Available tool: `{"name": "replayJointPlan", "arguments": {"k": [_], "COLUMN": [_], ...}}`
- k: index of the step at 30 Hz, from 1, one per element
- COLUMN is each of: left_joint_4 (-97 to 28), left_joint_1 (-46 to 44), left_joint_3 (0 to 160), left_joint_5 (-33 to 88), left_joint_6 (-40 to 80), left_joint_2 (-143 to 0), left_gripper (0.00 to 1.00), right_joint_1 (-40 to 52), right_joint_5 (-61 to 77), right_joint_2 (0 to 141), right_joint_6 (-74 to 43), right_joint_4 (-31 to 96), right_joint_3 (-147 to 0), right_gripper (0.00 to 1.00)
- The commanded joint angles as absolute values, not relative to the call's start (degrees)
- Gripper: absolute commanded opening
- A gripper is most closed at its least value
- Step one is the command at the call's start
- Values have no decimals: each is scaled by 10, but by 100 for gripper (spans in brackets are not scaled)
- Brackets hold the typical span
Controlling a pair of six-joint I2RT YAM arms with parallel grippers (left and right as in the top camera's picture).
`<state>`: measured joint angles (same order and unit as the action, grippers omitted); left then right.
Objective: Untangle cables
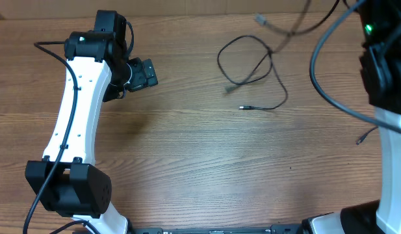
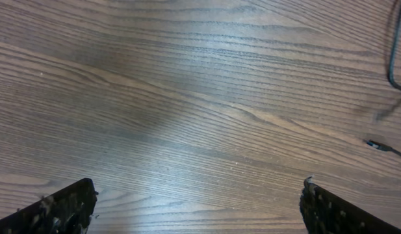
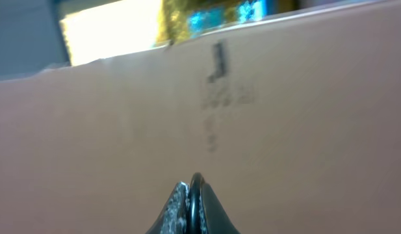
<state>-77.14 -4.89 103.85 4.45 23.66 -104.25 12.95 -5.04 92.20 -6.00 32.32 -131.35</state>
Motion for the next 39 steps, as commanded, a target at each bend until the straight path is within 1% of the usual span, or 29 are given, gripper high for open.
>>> {"name": "replayJointPlan", "arguments": {"k": [1, 4, 7, 9, 10, 11, 18, 23, 26, 31, 34, 39], "left_joint_4": [-769, -769, -769, -769, -769, -772, -774, -773, -774, -775, -773, -774], "left_joint_1": [-53, -53, -53, -53, -53, -53, -53, -53, -53, -53, -53, -54], "left_joint_3": [1040, 1040, 1040, 1040, 1040, 1040, 1040, 1040, 1040, 1040, 1040, 1040], "left_joint_5": [44, 45, 45, 45, 45, 45, 45, 45, 45, 45, 45, 45], "left_joint_6": [240, 240, 240, 240, 240, 240, 240, 240, 238, 238, 238, 238], "left_joint_2": [-1034, -1034, -1034, -1034, -1034, -1034, -1034, -1034, -1034, -1034, -1034, -1034], "left_gripper": [100, 100, 100, 100, 100, 100, 100, 100, 100, 100, 100, 100], "right_joint_1": [131, 131, 128, 126, 126, 126, 104, 54, 10, -53, -95, -178], "right_joint_5": [116, 168, 162, 126, 85, -12, -364, -579, -661, -642, -509, -357], "right_joint_2": [922, 937, 956, 969, 973, 980, 977, 976, 975, 972, 973, 987], "right_joint_6": [-62, -59, -50, -40, -41, -41, -49, -50, -81, -122, -127, -229], "right_joint_4": [397, 487, 546, 568, 575, 583, 556, 543, 542, 560, 591, 665], "right_joint_3": [-1322, -1322, -1322, -1322, -1322, -1322, -1322, -1322, -1322, -1322, -1319, -1313], "right_gripper": [4, 4, 4, 4, 4, 4, 4, 4, 4, 4, 4, 4]}}
